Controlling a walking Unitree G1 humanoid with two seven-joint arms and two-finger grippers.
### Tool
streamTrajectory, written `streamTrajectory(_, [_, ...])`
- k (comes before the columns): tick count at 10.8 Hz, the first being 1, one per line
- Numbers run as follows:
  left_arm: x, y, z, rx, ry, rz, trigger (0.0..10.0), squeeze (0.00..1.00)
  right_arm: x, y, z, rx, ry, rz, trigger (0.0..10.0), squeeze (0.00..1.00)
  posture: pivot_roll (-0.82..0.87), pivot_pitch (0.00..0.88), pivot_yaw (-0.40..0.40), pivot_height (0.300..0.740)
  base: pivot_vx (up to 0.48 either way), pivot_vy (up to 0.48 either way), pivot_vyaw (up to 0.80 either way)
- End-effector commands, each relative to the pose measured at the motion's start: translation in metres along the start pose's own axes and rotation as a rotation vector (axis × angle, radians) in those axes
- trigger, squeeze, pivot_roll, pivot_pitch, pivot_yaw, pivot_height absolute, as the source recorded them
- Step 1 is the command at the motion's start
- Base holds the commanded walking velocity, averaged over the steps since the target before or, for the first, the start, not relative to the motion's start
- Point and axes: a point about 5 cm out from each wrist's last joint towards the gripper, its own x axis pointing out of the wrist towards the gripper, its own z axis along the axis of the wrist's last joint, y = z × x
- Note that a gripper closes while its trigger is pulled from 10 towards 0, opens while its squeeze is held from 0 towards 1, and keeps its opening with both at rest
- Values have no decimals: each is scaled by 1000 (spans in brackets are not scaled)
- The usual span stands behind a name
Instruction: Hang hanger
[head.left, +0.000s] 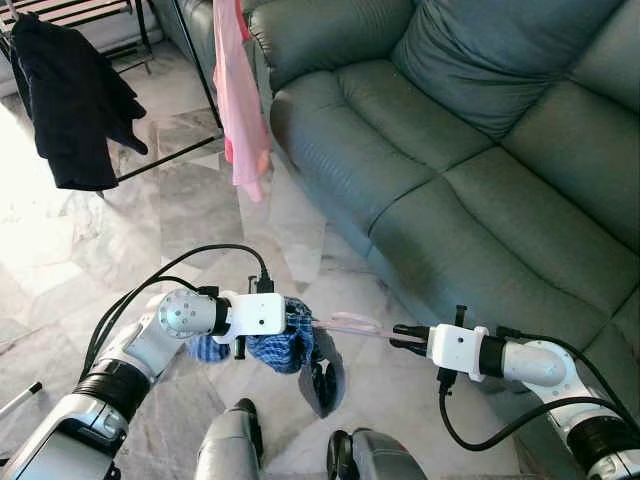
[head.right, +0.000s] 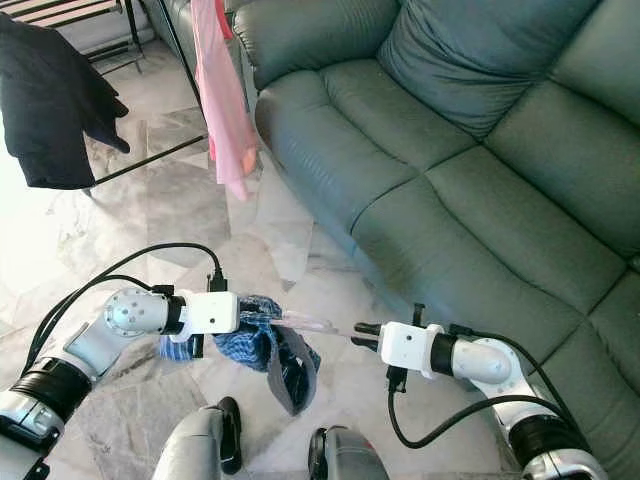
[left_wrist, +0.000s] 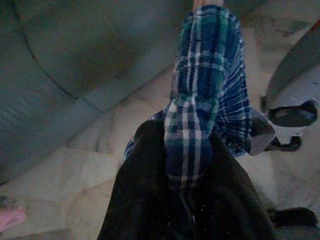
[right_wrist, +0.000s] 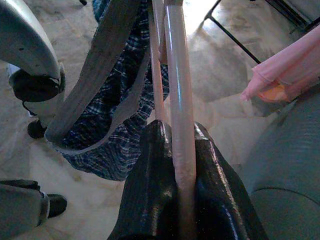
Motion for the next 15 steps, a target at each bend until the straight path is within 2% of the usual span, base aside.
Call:
streamTrajectory(1, [4, -5, -1, -16, 4, -37, 0, 0, 0, -3, 2, -15, -14, -18, 10000, 0, -25, 170, -30, 740, 0, 0, 0])
streamTrajectory(4, [7, -10, -1, -30, 0, -63, 0, 0, 6, -4, 5, -35, -29, -5, 10000, 0, -21, 172, -40, 740, 0, 0, 0])
streamTrajectory(7, [9, 3, 5, -7, -64, 77, 0, 0, 9, -11, 7, -52, -31, -4, 10000, 0, -20, 168, -51, 740, 0, 0, 0])
streamTrajectory(8, [10, 4, 5, -13, -67, 96, 0, 0, 10, -12, 5, -12, -24, 23, 10000, 1000, -23, 161, -49, 740, 0, 0, 0])
streamTrajectory(9, [11, 4, 0, -14, -39, 109, 0, 0, 7, -14, 4, 19, -16, 59, 10000, 1000, -26, 158, -50, 740, 0, 0, 0])
streamTrajectory(10, [9, 8, -7, -30, 6, 160, 0, 0, -2, -26, 2, 37, 19, 77, 10000, 1000, -29, 158, -52, 740, 0, 0, 0])
streamTrajectory(11, [8, 8, -13, -53, 36, 187, 0, 0, -9, -38, 2, 14, 51, 55, 10000, 1000, -31, 157, -52, 740, 0, 0, 0])
streamTrajectory(13, [3, 4, -31, -110, 111, 255, 0, 0, -44, -69, -8, -98, 220, -33, 10000, 1000, -33, 155, -55, 740, 0, 0, 0])
streamTrajectory(14, [2, 2, -35, -127, 120, 272, 0, 0, -50, -77, -4, -89, 193, -74, 10000, 1000, -31, 155, -55, 740, 0, 0, 0])
streamTrajectory(15, [2, 0, -40, -154, 132, 305, 0, 0, -57, -94, 4, -45, 127, -185, 10000, 1000, -33, 156, -52, 740, 0, 0, 0])
